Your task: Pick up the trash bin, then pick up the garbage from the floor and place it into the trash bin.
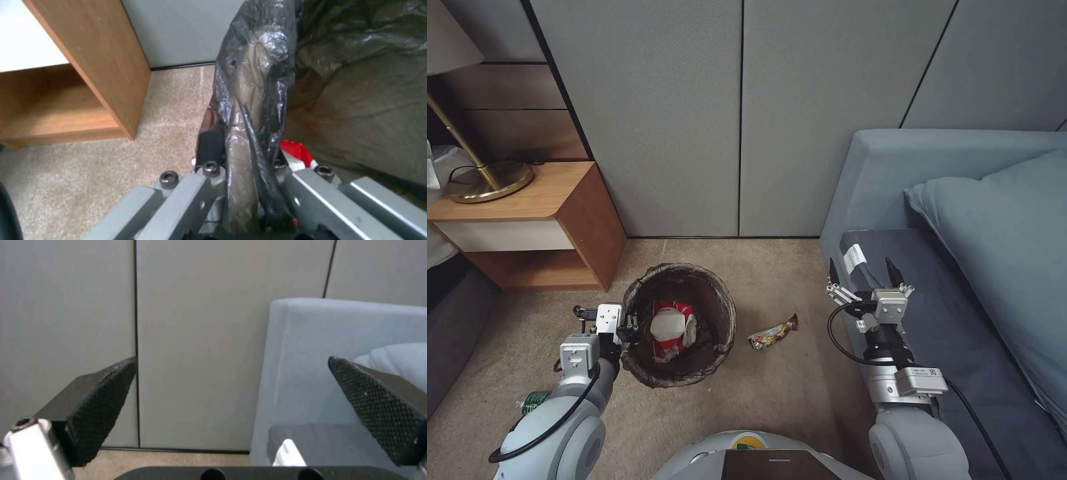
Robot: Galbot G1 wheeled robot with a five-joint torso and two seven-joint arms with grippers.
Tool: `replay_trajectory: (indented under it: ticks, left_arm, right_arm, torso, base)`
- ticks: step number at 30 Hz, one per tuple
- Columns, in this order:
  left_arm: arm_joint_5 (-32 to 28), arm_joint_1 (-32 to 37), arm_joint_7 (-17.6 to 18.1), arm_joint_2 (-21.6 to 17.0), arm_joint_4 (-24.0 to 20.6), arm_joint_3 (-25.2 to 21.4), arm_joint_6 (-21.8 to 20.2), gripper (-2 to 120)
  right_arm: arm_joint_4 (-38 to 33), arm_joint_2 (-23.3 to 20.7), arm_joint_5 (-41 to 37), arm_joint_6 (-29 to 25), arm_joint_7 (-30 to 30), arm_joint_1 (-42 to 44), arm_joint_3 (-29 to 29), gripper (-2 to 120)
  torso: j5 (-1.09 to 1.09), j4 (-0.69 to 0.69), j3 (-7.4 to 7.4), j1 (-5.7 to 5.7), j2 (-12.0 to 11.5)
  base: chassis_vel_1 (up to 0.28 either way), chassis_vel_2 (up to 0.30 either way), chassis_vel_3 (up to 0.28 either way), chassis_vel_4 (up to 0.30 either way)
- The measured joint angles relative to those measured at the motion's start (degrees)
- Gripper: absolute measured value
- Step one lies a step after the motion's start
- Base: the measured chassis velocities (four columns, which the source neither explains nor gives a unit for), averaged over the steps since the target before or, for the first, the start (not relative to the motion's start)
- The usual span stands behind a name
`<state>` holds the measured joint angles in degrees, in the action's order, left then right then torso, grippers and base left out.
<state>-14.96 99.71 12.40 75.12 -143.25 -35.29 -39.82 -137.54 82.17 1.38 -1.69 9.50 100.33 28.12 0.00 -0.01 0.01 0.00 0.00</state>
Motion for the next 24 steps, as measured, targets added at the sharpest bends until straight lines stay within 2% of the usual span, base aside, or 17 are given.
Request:
replay_trajectory:
  ticks: [10,14,19,23,24]
  left_arm:
    - [-1.2,1.3,0.5,-0.7,0.0,-0.3,-0.1,3]
    - [-1.5,2.9,0.7,-0.8,0.0,-1.0,-0.3,3]
    - [-1.3,4.1,0.7,-0.5,0.0,-1.2,-0.3,3]
    - [-1.3,5.3,0.7,-0.8,0.0,-2.0,-0.3,3]
    - [-1.3,5.3,0.7,-0.8,0.0,-2.0,-0.3,3]
  right_arm:
    - [2.1,-8.6,-9.7,10.7,7.3,-3.1,-2.8,100]
    - [4.7,-12.9,-16.0,15.1,12.1,-6.4,-5.8,100]
    - [7.1,-14.4,-20.1,17.7,15.6,-9.1,-9.1,100]
    - [9.1,-15.3,-29.3,22.0,22.1,-13.8,-15.0,100]
    - [9.1,-15.3,-29.3,22.0,22.1,-13.8,-15.0,100]
  torso:
    - [0.02,0.0,-0.01,0.0,0.0]
    - [0.01,0.03,-0.01,0.0,0.0]
    - [0.0,0.01,-0.01,0.0,0.0]
    - [0.0,0.02,-0.01,0.0,0.0]
    - [0.0,0.02,-0.01,0.0,0.0]
  base:
    - [0.0,0.0,0.0,0.0]
    - [0.0,0.0,0.0,0.0]
    - [0.0,0.0,0.0,0.0]
    - [0.0,0.0,0.0,0.0]
    - [0.0,0.0,0.0,0.0]
